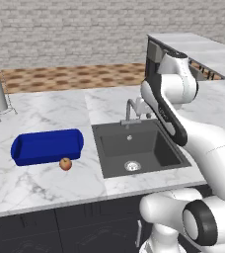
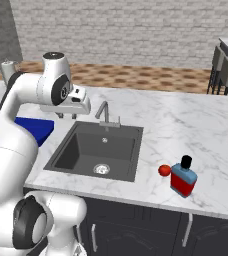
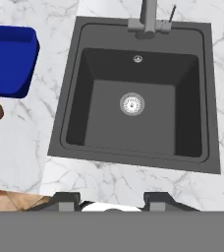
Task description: Pick up all produce items and place them in the sink. Turn on the sink faucet to wash them. Then turn the sink off and put them in the tray.
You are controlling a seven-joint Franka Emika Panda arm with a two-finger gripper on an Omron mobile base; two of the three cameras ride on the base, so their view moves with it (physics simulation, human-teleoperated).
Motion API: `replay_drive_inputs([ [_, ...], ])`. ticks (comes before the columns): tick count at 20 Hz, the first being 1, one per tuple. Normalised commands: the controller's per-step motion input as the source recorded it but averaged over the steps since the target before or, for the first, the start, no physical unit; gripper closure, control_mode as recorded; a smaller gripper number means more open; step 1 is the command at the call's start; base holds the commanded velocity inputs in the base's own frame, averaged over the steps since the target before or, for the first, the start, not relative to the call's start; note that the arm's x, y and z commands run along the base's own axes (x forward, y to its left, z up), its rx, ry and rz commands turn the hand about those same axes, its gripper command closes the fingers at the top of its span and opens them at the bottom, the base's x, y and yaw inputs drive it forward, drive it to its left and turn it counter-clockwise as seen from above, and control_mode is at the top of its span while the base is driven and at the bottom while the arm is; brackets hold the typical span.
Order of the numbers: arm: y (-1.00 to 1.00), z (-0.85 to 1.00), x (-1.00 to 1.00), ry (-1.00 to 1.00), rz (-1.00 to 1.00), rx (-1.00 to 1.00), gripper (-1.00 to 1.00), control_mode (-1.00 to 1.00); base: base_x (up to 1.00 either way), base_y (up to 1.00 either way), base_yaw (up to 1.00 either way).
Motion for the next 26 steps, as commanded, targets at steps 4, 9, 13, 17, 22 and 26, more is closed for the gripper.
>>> replay_drive_inputs([
  [4, 0.15, -0.07, -0.01, 0.01, 0.02, -0.03, -1.00, -1.00, 0.00, 0.00, 0.00],
  [9, 0.47, -0.12, 0.00, 0.07, 0.00, -0.04, -1.00, -1.00, 0.00, 0.00, 0.00],
  [13, 0.64, -0.14, -0.03, 0.06, 0.00, -0.05, -1.00, -1.00, 0.00, 0.00, 0.00],
  [17, 0.74, -0.16, -0.02, 0.08, 0.00, -0.05, -1.00, -1.00, 0.00, 0.00, 0.00],
  [22, 0.69, -0.17, -0.01, 0.06, 0.00, -0.04, -1.00, -1.00, 0.00, 0.00, 0.00],
  [26, 0.59, -0.19, 0.00, 0.05, 0.00, -0.01, -1.00, -1.00, 0.00, 0.00, 0.00],
])
